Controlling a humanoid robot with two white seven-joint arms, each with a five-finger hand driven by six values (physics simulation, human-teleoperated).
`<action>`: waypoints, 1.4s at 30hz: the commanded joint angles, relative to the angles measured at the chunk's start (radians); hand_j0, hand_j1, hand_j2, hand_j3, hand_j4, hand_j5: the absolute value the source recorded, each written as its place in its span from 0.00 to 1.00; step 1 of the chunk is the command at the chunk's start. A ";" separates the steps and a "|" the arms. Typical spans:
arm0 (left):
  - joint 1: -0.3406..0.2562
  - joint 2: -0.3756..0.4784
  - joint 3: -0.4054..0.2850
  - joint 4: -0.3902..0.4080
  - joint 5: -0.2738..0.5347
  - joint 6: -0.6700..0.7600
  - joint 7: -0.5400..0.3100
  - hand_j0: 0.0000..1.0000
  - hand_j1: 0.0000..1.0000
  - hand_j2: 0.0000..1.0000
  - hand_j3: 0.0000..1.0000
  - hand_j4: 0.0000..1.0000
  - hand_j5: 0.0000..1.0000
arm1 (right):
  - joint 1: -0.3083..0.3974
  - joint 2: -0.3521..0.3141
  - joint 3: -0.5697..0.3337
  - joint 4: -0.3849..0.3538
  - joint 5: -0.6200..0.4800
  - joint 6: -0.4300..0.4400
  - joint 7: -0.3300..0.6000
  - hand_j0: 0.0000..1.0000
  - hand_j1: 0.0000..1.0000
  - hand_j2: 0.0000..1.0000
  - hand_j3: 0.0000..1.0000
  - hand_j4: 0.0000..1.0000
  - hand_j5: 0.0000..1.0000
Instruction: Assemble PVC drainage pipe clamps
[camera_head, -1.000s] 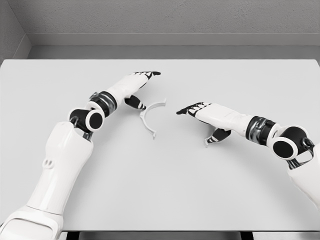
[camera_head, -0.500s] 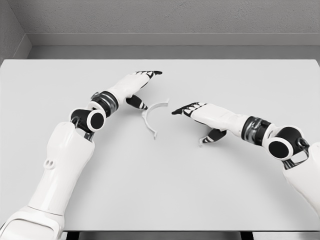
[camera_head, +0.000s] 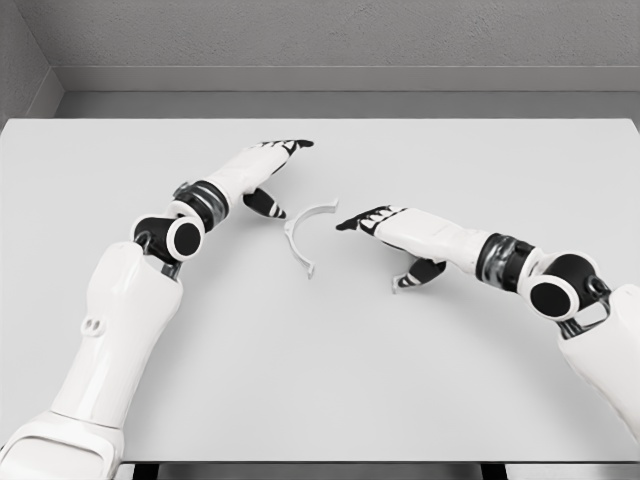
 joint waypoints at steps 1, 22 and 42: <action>0.000 0.001 0.000 0.000 0.003 0.004 0.001 1.00 1.00 1.00 1.00 1.00 1.00 | 0.000 0.005 0.006 0.000 -0.004 0.003 0.000 1.00 1.00 1.00 1.00 1.00 1.00; 0.037 -0.013 -0.015 -0.061 0.003 0.003 0.001 1.00 1.00 1.00 1.00 1.00 1.00 | 0.005 -0.156 -0.007 -0.043 -0.038 -0.005 0.000 1.00 1.00 1.00 1.00 1.00 1.00; 0.018 -0.033 -0.007 -0.020 0.003 0.024 0.022 1.00 1.00 1.00 1.00 1.00 1.00 | -0.023 -0.239 -0.101 -0.037 -0.033 -0.014 0.000 1.00 1.00 1.00 1.00 1.00 1.00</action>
